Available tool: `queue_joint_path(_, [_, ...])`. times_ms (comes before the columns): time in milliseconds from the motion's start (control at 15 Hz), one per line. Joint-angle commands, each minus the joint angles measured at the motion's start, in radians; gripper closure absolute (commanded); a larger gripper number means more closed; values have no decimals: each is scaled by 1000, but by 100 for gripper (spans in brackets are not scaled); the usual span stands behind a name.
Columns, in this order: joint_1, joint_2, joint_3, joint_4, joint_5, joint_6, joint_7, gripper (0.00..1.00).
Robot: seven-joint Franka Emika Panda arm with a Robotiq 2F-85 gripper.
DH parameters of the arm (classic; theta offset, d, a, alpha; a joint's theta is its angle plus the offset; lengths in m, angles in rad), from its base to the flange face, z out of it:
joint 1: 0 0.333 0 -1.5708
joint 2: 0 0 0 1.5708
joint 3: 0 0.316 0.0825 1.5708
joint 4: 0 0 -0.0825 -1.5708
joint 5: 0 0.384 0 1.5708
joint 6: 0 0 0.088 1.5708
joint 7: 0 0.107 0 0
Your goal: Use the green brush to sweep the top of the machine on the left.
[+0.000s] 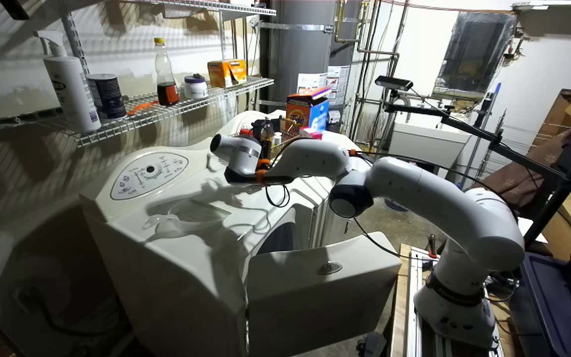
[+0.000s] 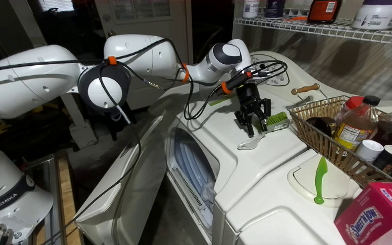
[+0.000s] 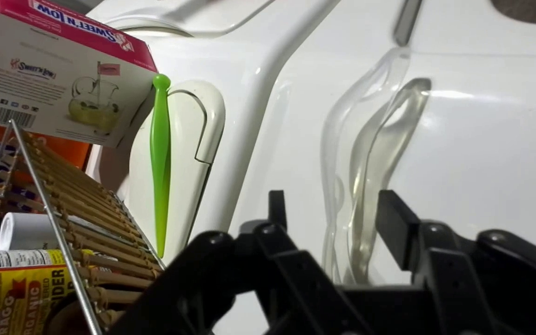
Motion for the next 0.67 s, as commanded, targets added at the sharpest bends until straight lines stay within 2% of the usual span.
queue_joint_path(0, [14,-23,-11,-1,37,-1,-24,16])
queue_joint_path(133, [44,-51,-20,-6,34,-59,-8,2])
queue_joint_path(200, [65,-72,-17,-4,37,-85,-3,0])
queue_joint_path(400, [134,-164,-2,-23,51,-201,9,0])
queue_joint_path(600, [189,-250,40,-5,131,-307,72,0])
